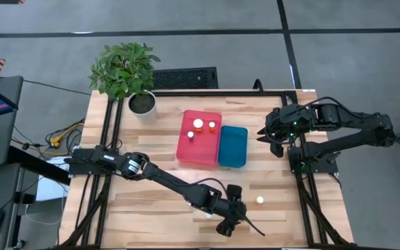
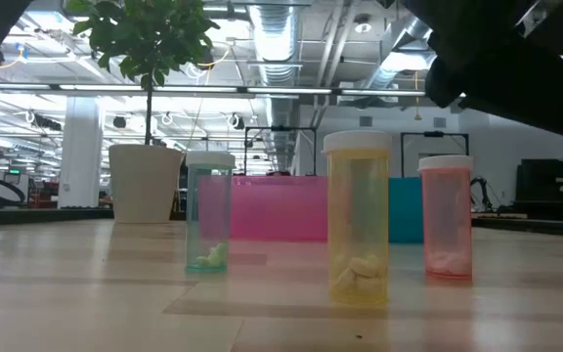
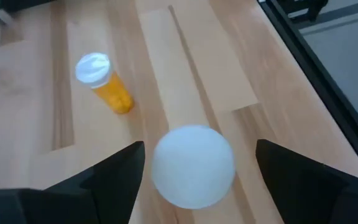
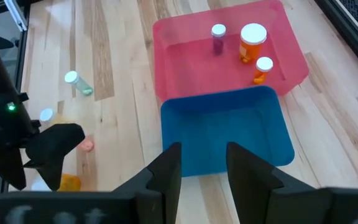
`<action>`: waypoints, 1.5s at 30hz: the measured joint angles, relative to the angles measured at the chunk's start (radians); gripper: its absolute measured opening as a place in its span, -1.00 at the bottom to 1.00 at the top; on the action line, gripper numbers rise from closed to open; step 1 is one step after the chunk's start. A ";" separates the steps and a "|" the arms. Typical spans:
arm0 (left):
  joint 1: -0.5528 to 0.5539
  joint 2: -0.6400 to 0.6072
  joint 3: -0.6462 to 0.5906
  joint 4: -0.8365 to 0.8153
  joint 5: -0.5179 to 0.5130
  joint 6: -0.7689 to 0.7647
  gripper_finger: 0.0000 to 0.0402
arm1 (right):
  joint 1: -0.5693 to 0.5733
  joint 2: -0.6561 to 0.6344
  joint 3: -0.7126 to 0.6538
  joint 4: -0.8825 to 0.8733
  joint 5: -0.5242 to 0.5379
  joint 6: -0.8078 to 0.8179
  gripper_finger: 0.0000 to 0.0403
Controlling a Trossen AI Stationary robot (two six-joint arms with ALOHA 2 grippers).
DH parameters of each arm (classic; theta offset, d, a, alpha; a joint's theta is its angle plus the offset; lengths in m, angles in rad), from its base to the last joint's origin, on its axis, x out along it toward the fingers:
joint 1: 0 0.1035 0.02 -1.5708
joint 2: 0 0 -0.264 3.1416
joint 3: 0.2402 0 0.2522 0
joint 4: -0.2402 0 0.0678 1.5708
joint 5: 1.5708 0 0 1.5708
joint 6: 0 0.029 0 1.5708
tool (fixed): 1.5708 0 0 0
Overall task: Pick and place medicine bottles into bin by pill shape (circle, oval)
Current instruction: Put the big orange pill bottle into the red bin
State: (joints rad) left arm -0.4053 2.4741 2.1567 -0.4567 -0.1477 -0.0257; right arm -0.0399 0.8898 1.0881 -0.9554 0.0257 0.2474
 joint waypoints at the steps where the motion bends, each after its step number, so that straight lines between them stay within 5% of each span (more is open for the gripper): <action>1: 0.002 0.001 0.000 -0.001 0.011 0.000 0.46 | 0.000 0.000 0.000 0.000 0.000 0.000 -0.33; 22: 0.006 0.033 0.001 0.029 0.016 -0.026 -0.02 | 0.000 0.000 0.000 -0.002 0.000 -0.001 -0.33; 28: 0.006 0.033 0.036 0.019 -0.004 -0.050 -0.01 | 0.000 0.000 0.000 -0.002 0.000 -0.001 -0.33; 36: 0.014 0.009 0.203 -0.266 -0.109 -0.066 0.02 | 0.000 0.000 0.000 -0.003 0.000 0.014 -0.33; 45: 0.064 -0.195 0.170 -0.409 -0.248 -0.093 0.04 | 0.000 0.000 0.000 -0.013 0.002 0.007 -0.33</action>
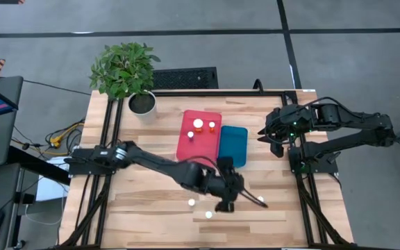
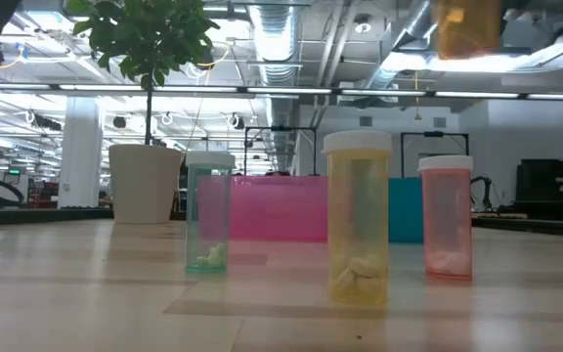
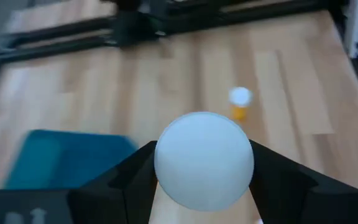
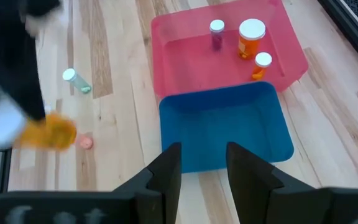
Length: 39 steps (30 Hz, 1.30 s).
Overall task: Pick and place medicine bottles into bin by pill shape (circle, oval)
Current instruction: Put the big orange pill bottle into the red bin
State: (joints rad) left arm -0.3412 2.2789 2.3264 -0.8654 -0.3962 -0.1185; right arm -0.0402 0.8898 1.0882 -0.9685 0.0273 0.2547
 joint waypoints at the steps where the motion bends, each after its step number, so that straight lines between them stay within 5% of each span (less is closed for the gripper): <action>1: 0.007 -0.022 0.000 -0.041 -0.015 -0.006 0.04 | 0.000 0.000 0.000 0.001 0.000 -0.001 -0.33; 11: 0.086 -0.174 -0.001 -0.389 -0.097 -0.099 0.04 | 0.000 0.000 0.000 0.004 0.000 -0.019 -0.33; 19: 0.137 -0.301 -0.138 -0.400 -0.108 -0.114 0.04 | 0.000 0.000 0.000 0.004 0.000 -0.028 -0.33; 23: 0.169 -0.431 -0.358 -0.229 -0.110 -0.119 0.05 | 0.000 0.000 0.000 0.005 0.000 -0.046 -0.33; 31: 0.249 -0.603 -0.896 0.395 -0.047 -0.128 0.05 | 0.000 0.000 0.000 0.012 0.000 -0.052 -0.33; 39: 0.309 -0.519 -1.055 0.570 0.000 -0.145 0.05 | -0.001 0.000 0.000 0.014 0.000 -0.053 -0.33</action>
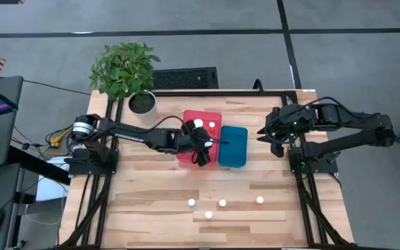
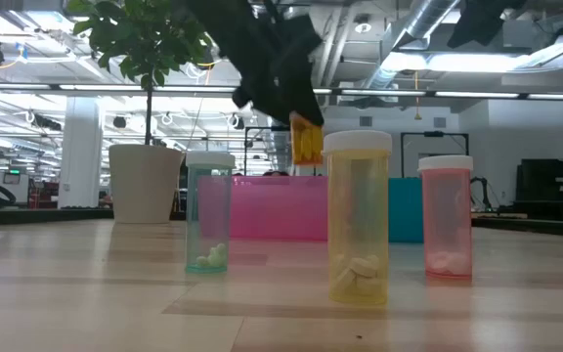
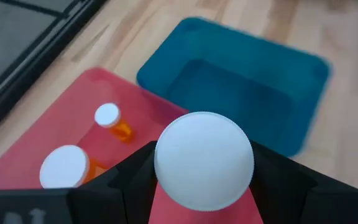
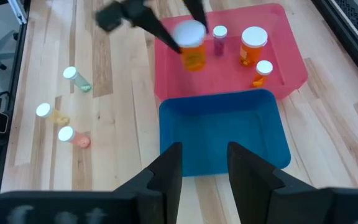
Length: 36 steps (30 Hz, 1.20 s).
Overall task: Pick and place medicine bottles into bin by pill shape (circle, oval)
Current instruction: Put the big orange pill bottle into the red bin
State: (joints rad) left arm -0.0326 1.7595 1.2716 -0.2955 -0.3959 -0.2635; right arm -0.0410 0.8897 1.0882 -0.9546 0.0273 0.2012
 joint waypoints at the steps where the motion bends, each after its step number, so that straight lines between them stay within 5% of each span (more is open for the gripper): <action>1: 0.009 0.012 0.000 0.002 0.009 0.004 0.05 | 0.000 0.000 0.000 0.000 0.000 0.000 -0.33; 14: 0.129 0.130 0.000 0.074 0.097 0.062 0.05 | -0.001 0.000 0.000 -0.003 0.000 -0.020 -0.33; 36: 0.144 0.192 -0.001 0.110 0.102 0.086 0.05 | -0.001 0.000 0.000 -0.007 0.000 -0.026 -0.33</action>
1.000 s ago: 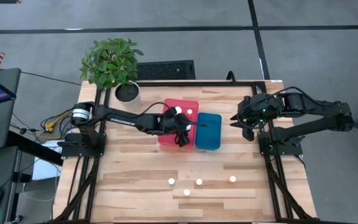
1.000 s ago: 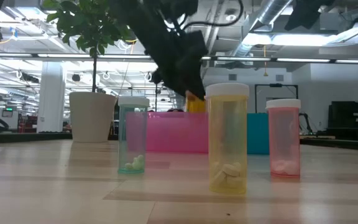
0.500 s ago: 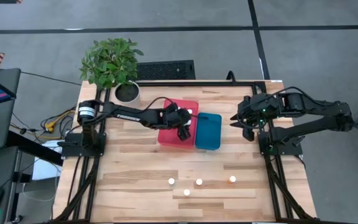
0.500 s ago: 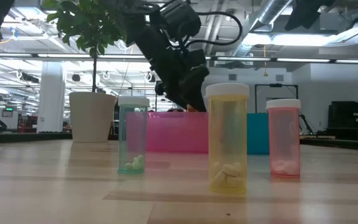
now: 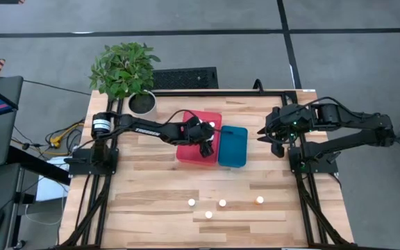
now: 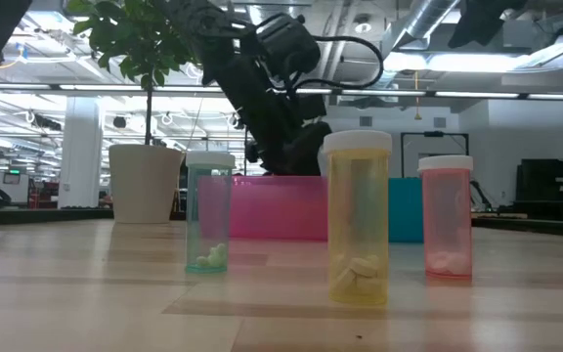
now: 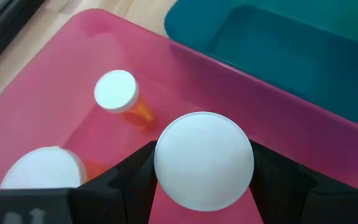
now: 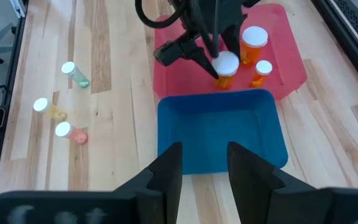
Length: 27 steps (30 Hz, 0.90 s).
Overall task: Pick and place medicine bottles into bin by pill shape (circle, oval)
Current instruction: Put the big orange pill bottle into the red bin
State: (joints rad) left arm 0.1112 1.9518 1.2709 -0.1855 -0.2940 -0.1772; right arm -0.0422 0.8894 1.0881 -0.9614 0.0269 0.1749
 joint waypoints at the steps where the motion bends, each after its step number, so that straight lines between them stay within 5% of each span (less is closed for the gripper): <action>1: 0.000 -0.001 0.000 0.004 -0.007 0.000 0.05 | 0.000 0.000 0.000 -0.001 0.000 0.000 -0.33; 27: -0.006 0.025 0.023 -0.006 -0.039 -0.037 0.13 | 0.000 0.000 0.000 -0.003 0.000 -0.003 -0.33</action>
State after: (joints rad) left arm 0.1051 1.9770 1.2943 -0.1912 -0.3331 -0.2144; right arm -0.0422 0.8898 1.0882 -0.9646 0.0269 0.1719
